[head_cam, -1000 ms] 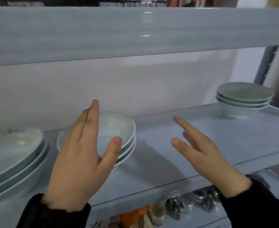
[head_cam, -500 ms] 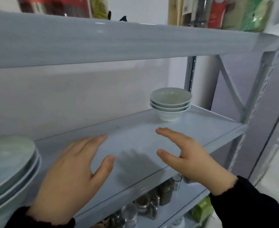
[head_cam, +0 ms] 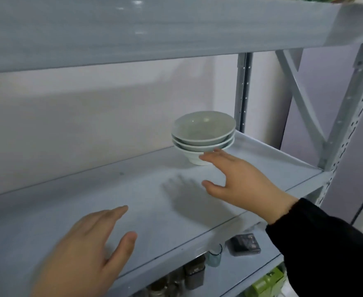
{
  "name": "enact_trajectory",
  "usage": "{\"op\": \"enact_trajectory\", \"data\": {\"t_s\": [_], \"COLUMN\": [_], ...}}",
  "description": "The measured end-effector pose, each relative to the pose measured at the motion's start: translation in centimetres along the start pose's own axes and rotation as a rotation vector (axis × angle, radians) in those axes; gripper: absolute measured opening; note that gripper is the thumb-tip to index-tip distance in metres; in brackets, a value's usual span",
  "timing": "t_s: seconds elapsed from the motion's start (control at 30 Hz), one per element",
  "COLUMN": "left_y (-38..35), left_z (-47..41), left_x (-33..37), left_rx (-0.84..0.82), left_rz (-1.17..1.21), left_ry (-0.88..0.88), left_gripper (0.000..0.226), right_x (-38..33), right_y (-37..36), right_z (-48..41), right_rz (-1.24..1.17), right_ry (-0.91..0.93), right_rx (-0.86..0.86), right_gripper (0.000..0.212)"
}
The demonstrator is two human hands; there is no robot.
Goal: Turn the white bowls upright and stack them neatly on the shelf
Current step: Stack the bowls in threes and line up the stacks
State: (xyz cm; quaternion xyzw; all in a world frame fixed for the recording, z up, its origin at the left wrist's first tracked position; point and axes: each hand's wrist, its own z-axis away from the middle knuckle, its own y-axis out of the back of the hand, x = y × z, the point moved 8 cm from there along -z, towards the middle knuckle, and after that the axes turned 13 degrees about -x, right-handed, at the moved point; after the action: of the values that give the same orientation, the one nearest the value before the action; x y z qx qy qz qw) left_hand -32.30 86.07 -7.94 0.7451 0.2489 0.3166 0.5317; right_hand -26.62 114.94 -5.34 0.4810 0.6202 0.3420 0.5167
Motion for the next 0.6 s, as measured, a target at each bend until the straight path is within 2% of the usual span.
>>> {"op": "enact_trajectory", "data": {"t_s": [0.13,0.2,0.27,0.3,0.4,0.5,0.6], "left_y": [0.1,0.3,0.7,0.9,1.2,1.7,2.1], "left_z": [1.2,1.9,2.6,2.8,3.4,3.6,4.0], "left_x": [-0.1,-0.2,-0.6,-0.7,-0.8,-1.2,-1.6], "left_rx": [0.057,0.077,0.101,0.105,0.089,0.057,0.087], "left_rz": [-0.051,-0.081,-0.058,-0.055,-0.105,-0.109,-0.094], "left_ry": [0.118,0.151,0.189,0.203,0.22,0.226,0.228], "left_gripper": [0.064,0.068,0.067,0.063,0.056,0.051,0.061], "right_x": [1.8,2.9,4.1,4.7,4.9,4.6,4.5], "right_y": [2.5,2.9,2.3,1.8,0.2,-0.5,-1.1], "right_z": [-5.4,-8.6,-11.3,-12.4,-14.2,-14.8,-14.8], "right_rz": [0.104,0.161,0.265,0.319,0.417,0.462,0.519], "right_ry": [0.049,0.01,-0.076,-0.103,-0.073,-0.033,0.008], "right_rx": [0.084,0.001,-0.173,-0.254,-0.391,-0.367,-0.383], "right_gripper": [0.072,0.08,0.083,0.077,0.035,0.023,0.017]}}
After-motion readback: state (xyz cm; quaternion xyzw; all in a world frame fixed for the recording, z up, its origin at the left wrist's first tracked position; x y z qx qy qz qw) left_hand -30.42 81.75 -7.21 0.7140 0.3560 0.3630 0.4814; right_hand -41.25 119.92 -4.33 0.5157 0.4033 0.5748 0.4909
